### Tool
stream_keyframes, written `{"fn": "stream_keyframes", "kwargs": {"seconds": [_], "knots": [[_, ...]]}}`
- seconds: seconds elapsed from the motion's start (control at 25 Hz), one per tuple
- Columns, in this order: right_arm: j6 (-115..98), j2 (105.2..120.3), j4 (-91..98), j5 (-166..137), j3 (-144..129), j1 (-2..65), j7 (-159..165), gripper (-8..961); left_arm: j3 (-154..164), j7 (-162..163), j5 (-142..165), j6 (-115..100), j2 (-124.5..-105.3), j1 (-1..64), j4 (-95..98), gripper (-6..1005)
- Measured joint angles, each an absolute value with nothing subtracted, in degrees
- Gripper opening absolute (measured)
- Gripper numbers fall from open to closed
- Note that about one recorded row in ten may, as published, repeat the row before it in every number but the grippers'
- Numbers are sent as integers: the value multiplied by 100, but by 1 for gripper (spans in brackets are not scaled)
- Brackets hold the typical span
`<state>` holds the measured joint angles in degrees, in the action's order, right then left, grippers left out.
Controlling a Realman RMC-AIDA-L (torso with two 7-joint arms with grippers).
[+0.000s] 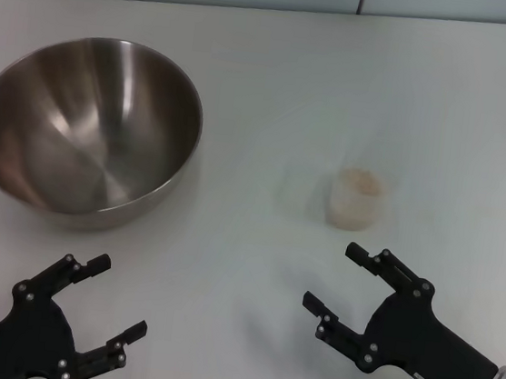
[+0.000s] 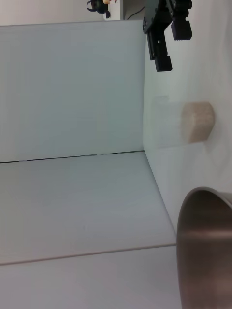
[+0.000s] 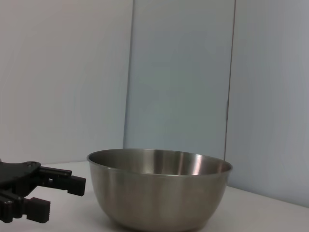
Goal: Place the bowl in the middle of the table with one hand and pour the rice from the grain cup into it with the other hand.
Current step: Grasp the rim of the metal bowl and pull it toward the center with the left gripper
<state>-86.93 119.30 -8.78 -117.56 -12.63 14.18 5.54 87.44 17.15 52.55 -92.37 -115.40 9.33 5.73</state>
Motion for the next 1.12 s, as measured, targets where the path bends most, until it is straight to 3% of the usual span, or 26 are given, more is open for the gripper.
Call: {"fn": "stream_keyframes", "kwargs": {"seconds": [0.56,0.68,0.72,0.84,1.12], "knots": [[-8681,11936,-887,-11760,-1266,1422,520,758,8285,1640,5181,-10039,-11513,775,609,843],[-8682,11936,-885,-11760,-1265,1421,518,758,7626,2032,5160,-10774,-11378,638,794,843],[-8686,11933,-874,-11760,-1254,1418,517,758,6993,2847,5133,-10984,-11250,600,1029,843],[-8686,11932,-863,-11760,-1245,1420,517,758,6269,3720,5131,-10829,-11208,595,1292,844],[-8727,11927,-874,-11760,-1242,1473,513,758,5310,6560,5661,-8357,-11380,270,4304,844]]}}
